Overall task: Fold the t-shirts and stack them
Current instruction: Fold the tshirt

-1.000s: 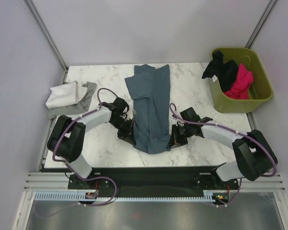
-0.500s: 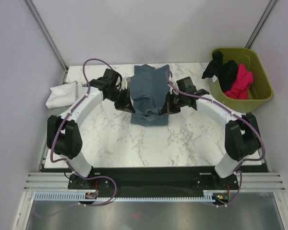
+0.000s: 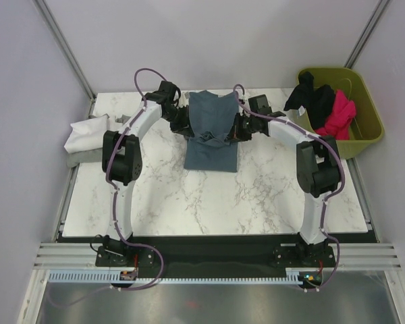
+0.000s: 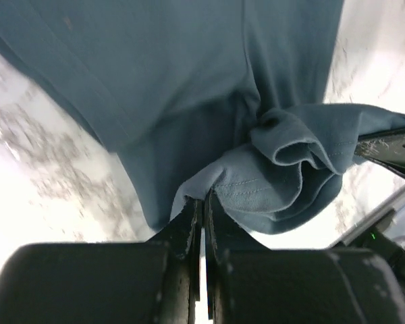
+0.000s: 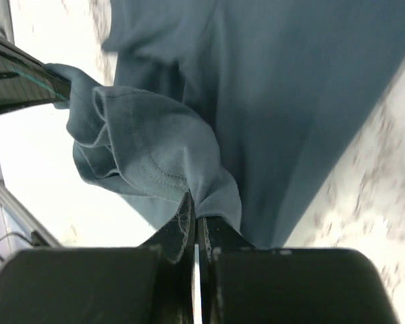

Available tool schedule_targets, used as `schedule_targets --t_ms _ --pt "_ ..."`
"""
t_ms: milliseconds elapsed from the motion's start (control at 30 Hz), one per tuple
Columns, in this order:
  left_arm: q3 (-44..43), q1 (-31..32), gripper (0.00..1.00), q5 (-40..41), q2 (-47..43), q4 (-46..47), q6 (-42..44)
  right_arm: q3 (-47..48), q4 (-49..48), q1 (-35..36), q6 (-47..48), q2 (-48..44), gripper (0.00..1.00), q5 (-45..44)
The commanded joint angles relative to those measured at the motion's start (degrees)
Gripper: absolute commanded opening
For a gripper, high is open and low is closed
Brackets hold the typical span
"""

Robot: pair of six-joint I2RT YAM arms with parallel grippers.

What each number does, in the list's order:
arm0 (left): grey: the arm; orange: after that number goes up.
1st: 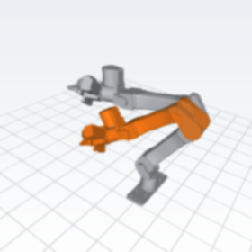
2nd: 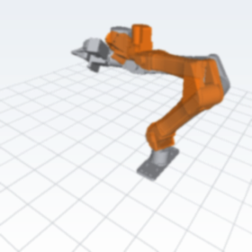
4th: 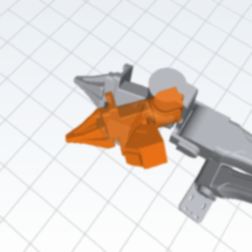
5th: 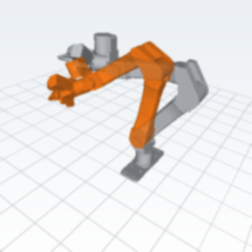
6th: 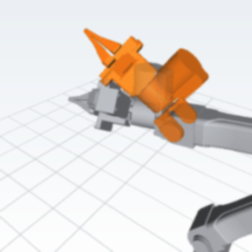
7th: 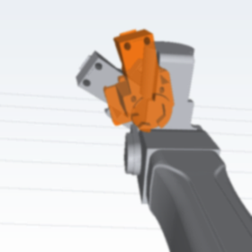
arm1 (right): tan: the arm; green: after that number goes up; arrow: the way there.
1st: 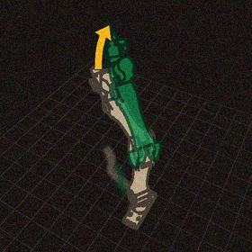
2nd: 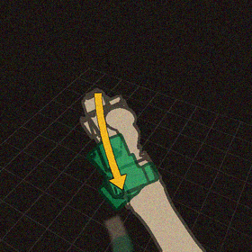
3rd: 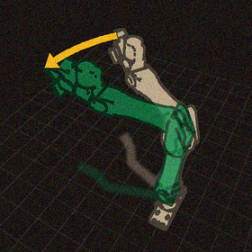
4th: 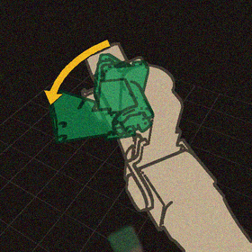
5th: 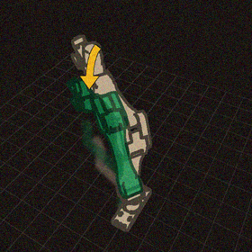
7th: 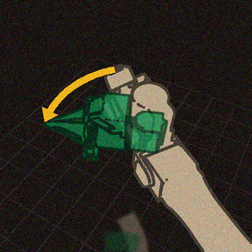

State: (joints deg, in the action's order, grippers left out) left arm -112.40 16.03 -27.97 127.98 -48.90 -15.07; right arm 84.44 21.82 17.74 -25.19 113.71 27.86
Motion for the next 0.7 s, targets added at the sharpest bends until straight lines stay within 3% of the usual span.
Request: schedule_targets --t_ms 0,433,467,500,533,567,667 --pt "-7.56 -0.74 0.02 2.91 2.61 2.67 2.68 6.95 -4.51 -0.95 1.37 3.61 0.0 -1.4" --pt "-18.03 -2.5 0.03 8.98 10.53 8.56 3.21 19.52 -6.53 -1.65 4.01 14.95 0.0 -4.48" --pt "-18.64 -2.41 0.06 9.24 11.14 9.0 3.12 20.31 -7.05 -1.74 4.1 15.48 0.0 -4.56" --pt "-18.99 -2.41 0.18 9.33 11.58 10.39 3.03 20.93 -7.15 -1.65 4.18 16.01 0.0 -5.09" --pt "-19.61 -2.32 0.25 9.59 12.2 11.1 3.38 21.89 -7.23 -1.65 4.53 16.71 0.07 -5.53" --pt "-20.13 -2.06 0.3 10.64 12.2 11.11 3.64 22.43 -7.5 -1.65 4.8 16.81 0.36 -5.79" --pt "-20.58 -1.53 0.44 14.08 8.8 10.59 5.4 22.7 -7.06 -2.0 6.11 14.36 0.61 -7.46"
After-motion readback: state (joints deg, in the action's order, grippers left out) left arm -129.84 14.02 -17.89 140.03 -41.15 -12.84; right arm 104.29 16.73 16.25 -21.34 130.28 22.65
